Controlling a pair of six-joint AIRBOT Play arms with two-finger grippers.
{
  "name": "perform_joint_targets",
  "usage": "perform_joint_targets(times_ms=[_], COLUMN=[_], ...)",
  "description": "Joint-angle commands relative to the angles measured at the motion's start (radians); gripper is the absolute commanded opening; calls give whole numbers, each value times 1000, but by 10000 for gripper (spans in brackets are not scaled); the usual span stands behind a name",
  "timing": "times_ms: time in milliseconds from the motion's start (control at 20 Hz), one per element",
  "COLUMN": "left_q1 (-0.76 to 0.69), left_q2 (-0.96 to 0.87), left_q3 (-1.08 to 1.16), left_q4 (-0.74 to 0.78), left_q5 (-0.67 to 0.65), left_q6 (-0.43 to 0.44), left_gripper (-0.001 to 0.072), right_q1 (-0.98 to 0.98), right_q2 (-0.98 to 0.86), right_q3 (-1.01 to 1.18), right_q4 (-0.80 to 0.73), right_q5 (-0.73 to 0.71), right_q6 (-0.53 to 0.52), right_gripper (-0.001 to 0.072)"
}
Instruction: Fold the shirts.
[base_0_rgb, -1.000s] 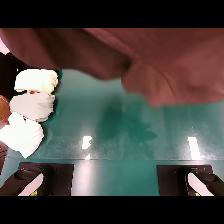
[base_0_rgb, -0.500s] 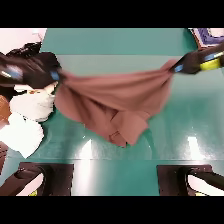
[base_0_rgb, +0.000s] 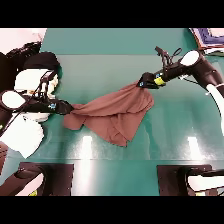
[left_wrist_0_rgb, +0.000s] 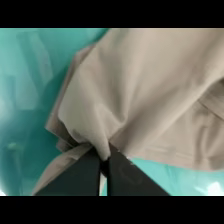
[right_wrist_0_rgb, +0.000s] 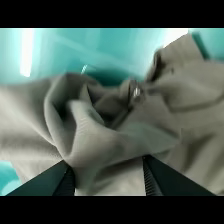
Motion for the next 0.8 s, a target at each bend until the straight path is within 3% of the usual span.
perform_joint_targets(times_ms=[0,200,500,750], left_q1=[0,0,0,0], left_q2=[-1,-1,-1,-1], left_q3=[-27,-27,-27,-27], left_q4=[39,57,53,53], left_q5=[50,26,58,64], left_q6=[2,2,1,-9], left_gripper=[27,27,26,27], right_q1=[-36,-113,-209,-208], right_q2=[-21,144,298,210], right_q3=[83,-61,-395,-532], right_q4=[-53,-218,-203,59], right_q5=[106,203,85,-22], right_q6=[-32,-32,-32,-121], right_gripper=[454,446,445,432])
